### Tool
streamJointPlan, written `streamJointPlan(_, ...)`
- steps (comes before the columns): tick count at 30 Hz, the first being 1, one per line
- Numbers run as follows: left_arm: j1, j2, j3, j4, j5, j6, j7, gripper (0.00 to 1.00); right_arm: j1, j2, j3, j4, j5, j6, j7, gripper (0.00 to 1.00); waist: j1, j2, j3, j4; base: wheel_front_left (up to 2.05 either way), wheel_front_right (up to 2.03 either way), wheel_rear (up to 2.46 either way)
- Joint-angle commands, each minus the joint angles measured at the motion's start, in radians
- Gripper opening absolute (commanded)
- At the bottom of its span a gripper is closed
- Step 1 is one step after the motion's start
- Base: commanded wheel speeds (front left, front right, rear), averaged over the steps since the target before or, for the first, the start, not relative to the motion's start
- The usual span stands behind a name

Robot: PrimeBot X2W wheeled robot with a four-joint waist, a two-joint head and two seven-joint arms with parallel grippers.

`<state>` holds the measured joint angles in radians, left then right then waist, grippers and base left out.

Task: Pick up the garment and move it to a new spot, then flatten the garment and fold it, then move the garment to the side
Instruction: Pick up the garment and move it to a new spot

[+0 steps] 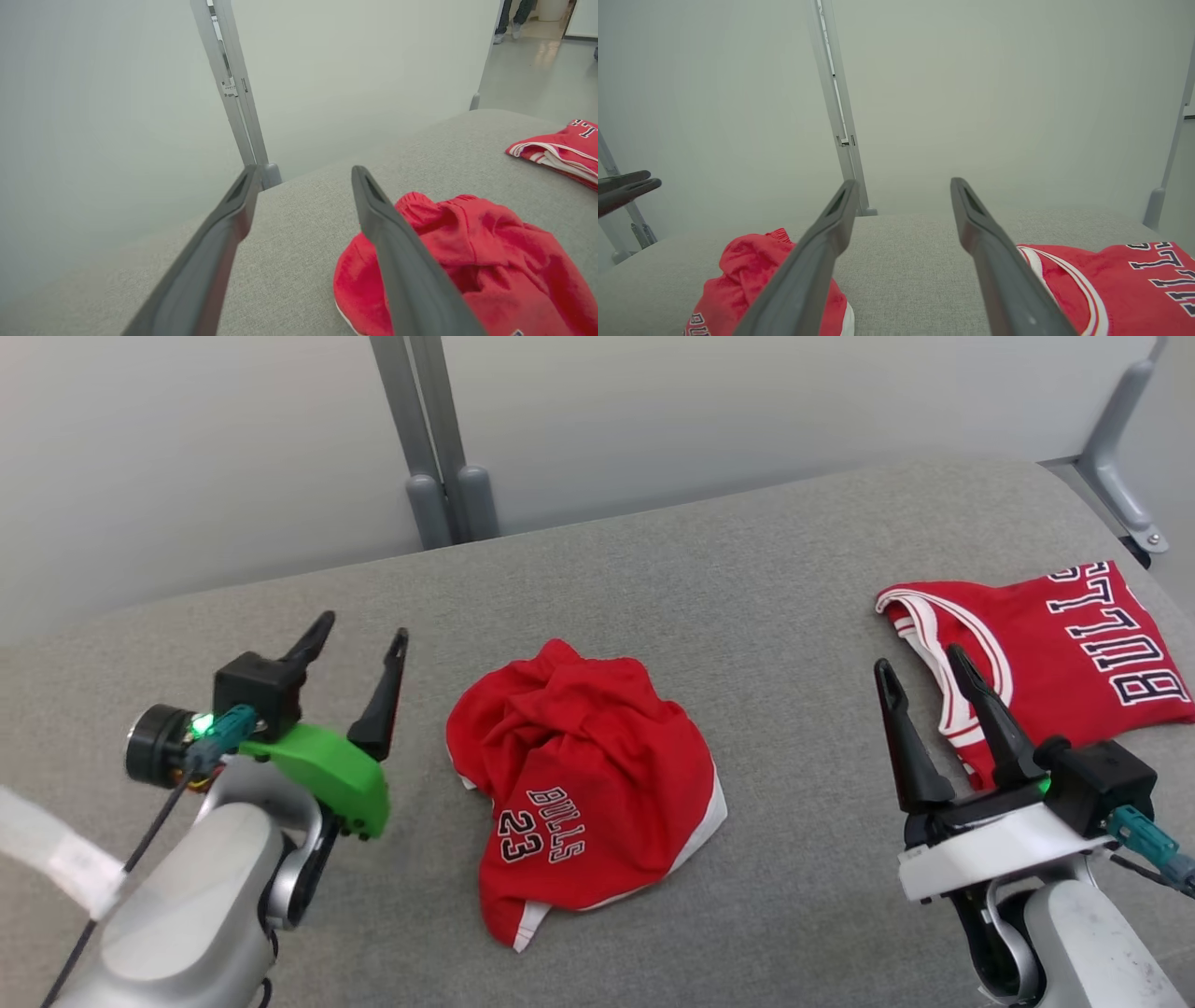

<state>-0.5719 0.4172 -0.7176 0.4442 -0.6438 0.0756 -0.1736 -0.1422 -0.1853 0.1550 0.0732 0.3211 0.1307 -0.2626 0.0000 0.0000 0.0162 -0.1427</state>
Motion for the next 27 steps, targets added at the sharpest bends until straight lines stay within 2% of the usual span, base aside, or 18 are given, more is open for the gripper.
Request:
streamJointPlan(1, 0.046, 0.023, 0.021, -0.037, -0.021, 0.026, -0.015, 1.00, 0.024, -0.004, -0.009, 0.011, 0.008, 0.000, -0.003, 1.00, 0.0000, 0.0000, -0.014, 0.032, 0.00, 0.00, 0.00)
streamJointPlan(5, 0.146, 0.084, 0.076, -0.125, -0.033, 0.093, -0.052, 1.00, 0.048, 0.001, -0.028, 0.030, 0.007, 0.000, -0.003, 1.00, 0.0000, 0.0000, -0.017, 0.055, 0.00, 0.00, 0.00)
streamJointPlan(9, 0.262, 0.103, 0.137, -0.202, -0.047, 0.147, -0.084, 1.00, 0.066, 0.006, -0.044, 0.034, 0.007, 0.000, -0.003, 1.00, 0.0000, 0.0000, -0.015, 0.066, 0.00, 0.00, 0.00)
streamJointPlan(12, 0.344, 0.103, 0.181, -0.251, -0.037, 0.170, -0.092, 1.00, 0.077, 0.011, -0.051, 0.033, 0.005, 0.000, -0.003, 1.00, 0.0000, 0.0000, -0.011, 0.072, 0.00, 0.00, 0.00)
streamJointPlan(16, 0.443, 0.059, 0.274, -0.331, 0.010, 0.194, -0.092, 1.00, 0.081, 0.022, -0.050, 0.033, 0.003, 0.000, -0.003, 1.00, 0.0000, 0.0000, -0.010, 0.075, 0.00, 0.00, 0.00)
streamJointPlan(20, 0.539, 0.005, 0.357, -0.393, 0.078, 0.177, -0.092, 1.00, 0.090, 0.028, -0.043, 0.036, 0.009, 0.000, -0.003, 1.00, 0.0000, 0.0000, -0.009, 0.076, 0.00, 0.00, 0.00)
streamJointPlan(27, 0.642, -0.087, 0.444, -0.412, 0.160, 0.103, -0.092, 1.00, 0.091, 0.022, -0.042, 0.042, 0.013, 0.000, -0.003, 1.00, 0.0000, 0.0000, -0.005, 0.082, 0.00, 0.00, 0.00)
